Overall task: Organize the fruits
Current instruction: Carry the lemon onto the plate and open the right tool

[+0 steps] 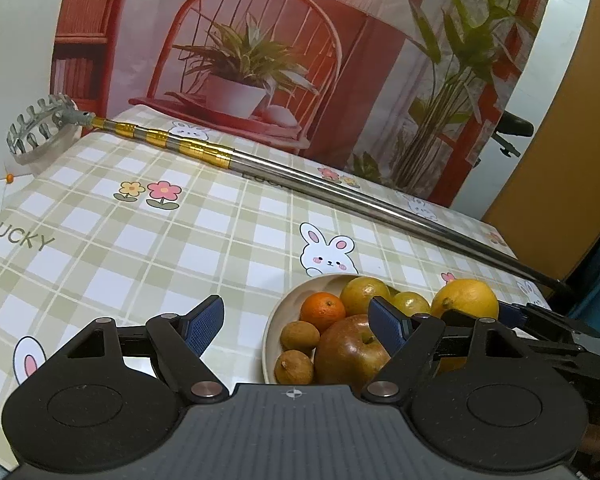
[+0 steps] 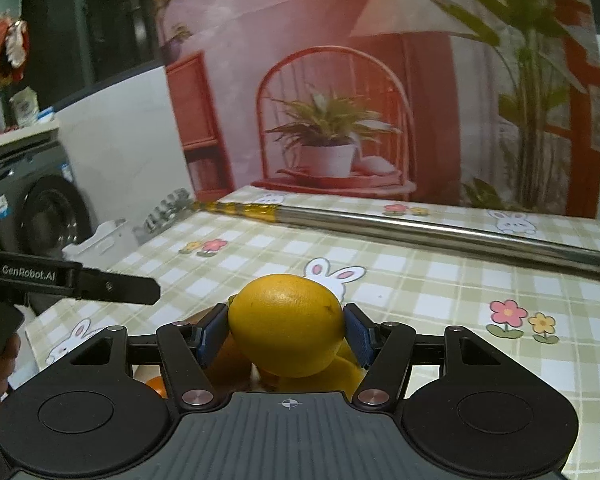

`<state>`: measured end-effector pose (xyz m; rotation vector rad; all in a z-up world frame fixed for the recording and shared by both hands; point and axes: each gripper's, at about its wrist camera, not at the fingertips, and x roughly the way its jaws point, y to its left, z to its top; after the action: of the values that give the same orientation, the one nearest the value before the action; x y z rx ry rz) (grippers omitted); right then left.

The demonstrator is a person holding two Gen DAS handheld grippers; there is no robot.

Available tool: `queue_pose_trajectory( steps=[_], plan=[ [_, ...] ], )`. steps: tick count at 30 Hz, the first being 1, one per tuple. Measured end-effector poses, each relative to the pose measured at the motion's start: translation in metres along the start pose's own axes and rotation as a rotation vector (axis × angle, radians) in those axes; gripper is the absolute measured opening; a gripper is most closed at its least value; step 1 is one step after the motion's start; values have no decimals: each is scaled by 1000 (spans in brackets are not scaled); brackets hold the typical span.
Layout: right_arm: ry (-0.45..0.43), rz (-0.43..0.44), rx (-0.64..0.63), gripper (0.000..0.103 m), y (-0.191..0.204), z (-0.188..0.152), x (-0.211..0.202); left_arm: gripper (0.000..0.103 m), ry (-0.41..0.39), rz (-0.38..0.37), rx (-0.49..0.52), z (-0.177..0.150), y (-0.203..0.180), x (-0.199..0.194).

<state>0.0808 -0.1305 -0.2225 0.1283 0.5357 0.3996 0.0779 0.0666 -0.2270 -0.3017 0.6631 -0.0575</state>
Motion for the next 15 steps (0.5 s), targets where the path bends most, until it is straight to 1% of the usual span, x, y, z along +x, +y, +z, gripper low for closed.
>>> queue_pose_trajectory(
  steps=[7,13,15],
  plan=[
    [33,16,-72,58,18,-1,3,82,-17,11,-21,0,5,-11],
    [76,5,-126,58,31,-6,7,82,-31,17,-46,2,10,-18],
    [78,-1,-132,58,34,-8,7,82,-33,17,-52,1,12,-20]
  ],
)
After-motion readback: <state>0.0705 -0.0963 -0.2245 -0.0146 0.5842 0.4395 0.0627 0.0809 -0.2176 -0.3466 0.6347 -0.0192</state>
